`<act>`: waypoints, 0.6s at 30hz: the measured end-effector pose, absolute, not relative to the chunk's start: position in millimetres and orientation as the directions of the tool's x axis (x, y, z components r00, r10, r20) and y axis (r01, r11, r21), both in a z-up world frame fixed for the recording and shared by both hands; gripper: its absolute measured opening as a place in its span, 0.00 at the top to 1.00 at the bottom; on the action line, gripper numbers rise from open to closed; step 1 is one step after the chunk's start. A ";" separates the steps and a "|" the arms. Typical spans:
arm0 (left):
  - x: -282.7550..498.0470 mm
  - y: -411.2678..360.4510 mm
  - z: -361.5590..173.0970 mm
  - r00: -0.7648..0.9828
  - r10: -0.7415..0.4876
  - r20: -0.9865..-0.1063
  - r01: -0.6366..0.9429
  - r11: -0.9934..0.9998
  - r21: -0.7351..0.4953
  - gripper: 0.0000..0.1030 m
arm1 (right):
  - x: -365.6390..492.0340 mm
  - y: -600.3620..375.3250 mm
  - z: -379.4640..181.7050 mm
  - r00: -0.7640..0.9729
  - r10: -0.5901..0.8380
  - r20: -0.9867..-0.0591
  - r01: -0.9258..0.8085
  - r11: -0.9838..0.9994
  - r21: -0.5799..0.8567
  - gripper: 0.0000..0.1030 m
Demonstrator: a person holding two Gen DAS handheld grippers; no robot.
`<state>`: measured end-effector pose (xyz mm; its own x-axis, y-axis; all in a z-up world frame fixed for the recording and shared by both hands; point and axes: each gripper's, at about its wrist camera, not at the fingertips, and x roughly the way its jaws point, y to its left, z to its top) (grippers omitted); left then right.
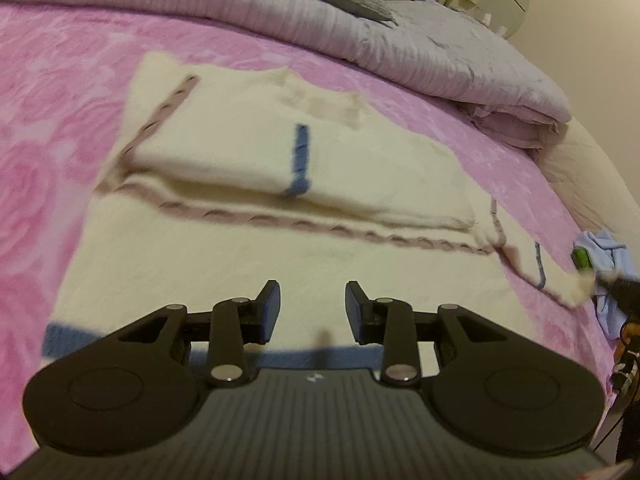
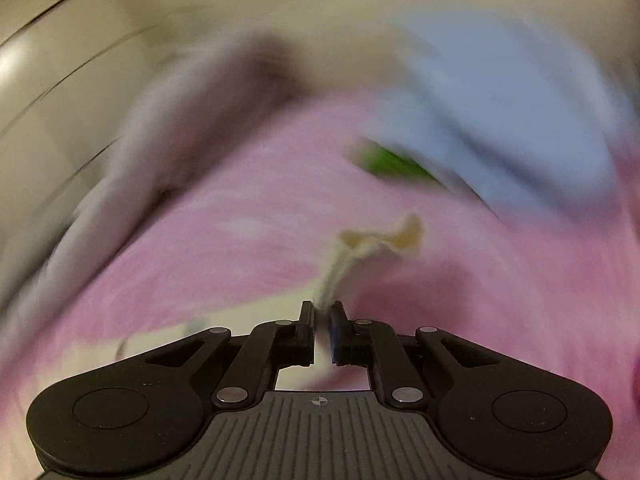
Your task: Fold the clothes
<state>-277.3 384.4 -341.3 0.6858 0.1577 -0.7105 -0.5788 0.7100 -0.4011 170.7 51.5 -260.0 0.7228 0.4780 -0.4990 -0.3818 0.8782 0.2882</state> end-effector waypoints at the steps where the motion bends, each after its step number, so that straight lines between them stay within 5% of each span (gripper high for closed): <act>1: -282.3 385.6 -343.2 0.686 0.156 -0.711 -0.585 0.699 -0.411 0.71 | 149.7 79.8 -247.9 0.708 0.538 -0.457 -0.483 0.842 0.241 0.92; 5: -300.9 387.8 -349.1 0.689 0.152 -0.709 -0.605 0.660 -0.446 0.71 | 64.3 185.1 -232.3 0.446 0.778 -0.442 -0.810 0.561 0.169 0.90; 8: -309.7 386.7 -352.3 0.687 0.136 -0.714 -0.609 0.643 -0.464 0.71 | 17.4 230.9 -253.3 0.275 0.754 -0.597 -0.906 0.411 0.102 0.39; 11: -312.9 381.8 -352.7 0.691 0.117 -0.713 -0.602 0.640 -0.478 0.70 | -1.7 232.6 -276.2 0.260 0.692 -0.673 -0.916 0.398 0.055 0.37; 18: -265.5 372.1 -367.0 0.782 -0.048 -0.621 -0.523 0.490 -0.697 0.63 | 73.3 145.2 -298.0 0.320 0.587 -0.743 -0.673 0.693 0.258 0.37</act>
<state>-265.5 372.1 -367.1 0.7824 -0.0479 -0.6210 -0.5232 0.4905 -0.6969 73.3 145.2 -298.0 0.3201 0.5872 -0.7434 -0.6728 0.6934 0.2580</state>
